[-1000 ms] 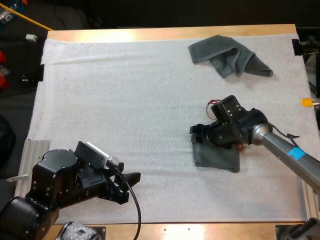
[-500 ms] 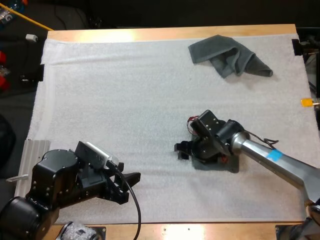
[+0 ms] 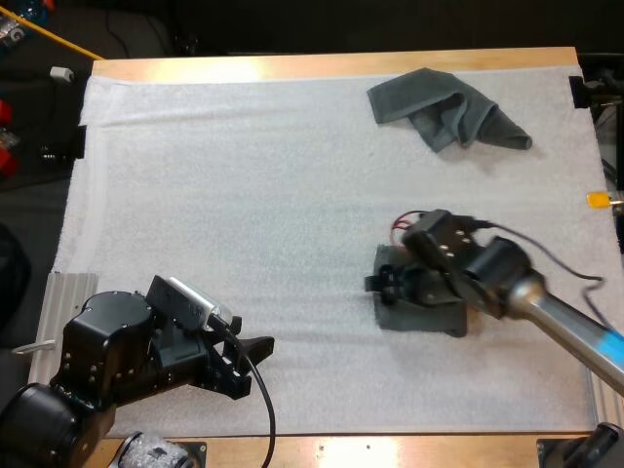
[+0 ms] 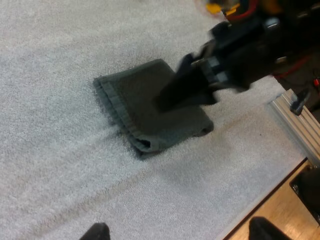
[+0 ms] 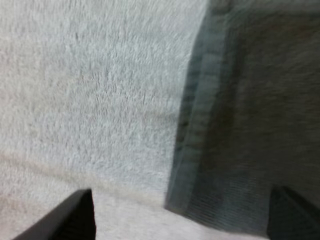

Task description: Pick towel from pile, fold and stack

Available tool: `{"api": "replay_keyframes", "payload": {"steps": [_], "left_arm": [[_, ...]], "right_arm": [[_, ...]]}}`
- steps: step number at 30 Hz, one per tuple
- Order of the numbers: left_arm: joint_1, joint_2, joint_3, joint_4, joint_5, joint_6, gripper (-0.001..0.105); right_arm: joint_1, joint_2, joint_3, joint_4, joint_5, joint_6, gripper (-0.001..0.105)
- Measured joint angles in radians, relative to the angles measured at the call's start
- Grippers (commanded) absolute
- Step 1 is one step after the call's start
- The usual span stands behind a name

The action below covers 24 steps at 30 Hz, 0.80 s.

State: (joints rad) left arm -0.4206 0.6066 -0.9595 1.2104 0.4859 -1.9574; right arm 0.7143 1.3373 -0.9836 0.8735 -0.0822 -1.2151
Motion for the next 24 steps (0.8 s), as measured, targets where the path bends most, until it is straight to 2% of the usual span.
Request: {"api": "replay_keyframes", "payload": {"steps": [9,21,24], "left_arm": [[0.0,0.0,0.0,0.0,0.0,0.002,0.056],[0.0,0.0,0.0,0.0,0.0,0.002,0.056],[0.0,0.0,0.0,0.0,0.0,0.002,0.056]], "right_arm": [[0.0,-0.298,0.0,0.197,0.107,-0.027,0.068],[0.0,-0.639,0.0,0.354,0.117,-0.025,0.068],[0.0,-0.708,0.0,0.377,0.117,0.008,0.068]]}}
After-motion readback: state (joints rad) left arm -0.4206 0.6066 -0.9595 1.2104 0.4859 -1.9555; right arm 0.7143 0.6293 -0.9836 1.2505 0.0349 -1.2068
